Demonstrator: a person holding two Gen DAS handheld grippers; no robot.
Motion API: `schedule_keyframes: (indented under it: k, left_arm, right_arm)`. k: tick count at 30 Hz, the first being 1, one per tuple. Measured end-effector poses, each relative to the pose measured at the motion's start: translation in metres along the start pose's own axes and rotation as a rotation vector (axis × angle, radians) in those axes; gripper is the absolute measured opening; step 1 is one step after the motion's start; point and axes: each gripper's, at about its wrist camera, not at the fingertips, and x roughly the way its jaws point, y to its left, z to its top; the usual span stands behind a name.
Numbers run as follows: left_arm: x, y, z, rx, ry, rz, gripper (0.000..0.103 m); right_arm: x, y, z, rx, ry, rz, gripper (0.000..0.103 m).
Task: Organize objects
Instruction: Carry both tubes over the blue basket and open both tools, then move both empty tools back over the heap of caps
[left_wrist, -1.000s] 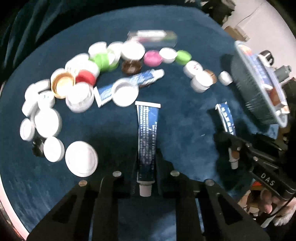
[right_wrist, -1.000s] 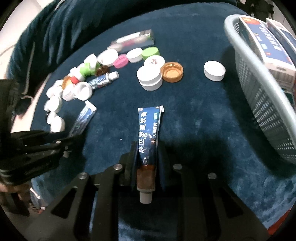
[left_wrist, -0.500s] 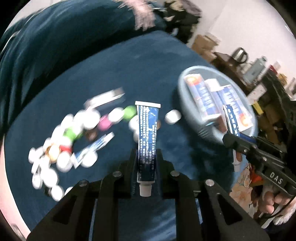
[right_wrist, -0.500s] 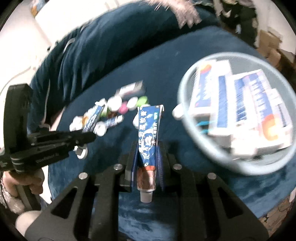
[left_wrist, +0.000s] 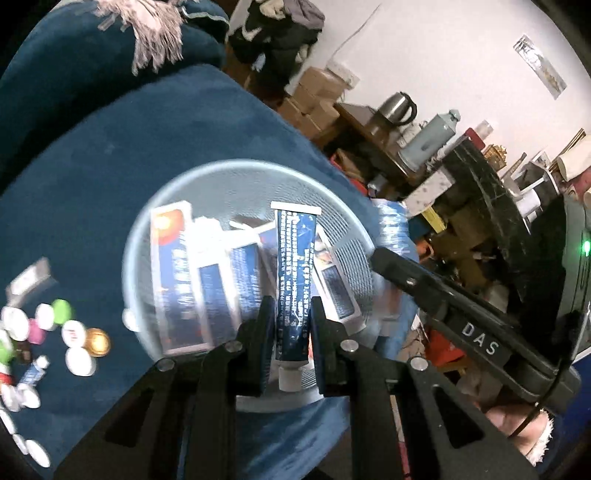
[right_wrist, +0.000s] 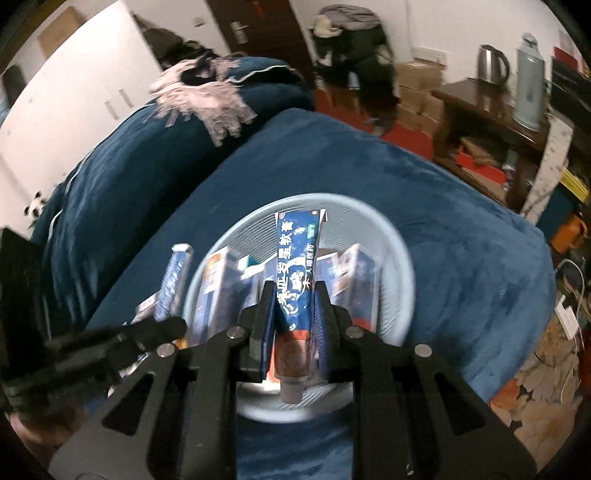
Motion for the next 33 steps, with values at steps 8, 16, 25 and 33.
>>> schedule_keyframes:
  k: [8, 16, 25, 33]
  left_arm:
    - [-0.030, 0.006, -0.005, 0.012, -0.100, 0.091, 0.102]
    - [-0.067, 0.040, -0.019, 0.048, -0.134, 0.313, 0.102]
    - [-0.105, 0.128, -0.053, -0.131, -0.142, 0.421, 0.102]
    - [-0.135, 0.222, -0.094, -0.396, -0.107, 0.492, 0.102]
  right_arm:
    - [-0.005, -0.019, -0.003, 0.042, 0.003, 0.032, 0.059]
    - [-0.008, 0.004, -0.020, -0.054, 0.000, 0.064, 0.090]
    - [0.006, 0.077, -0.039, -0.282, 0.055, 0.120, 0.092]
    - [0.022, 0.145, -0.056, -0.485, 0.102, 0.176, 0.097]
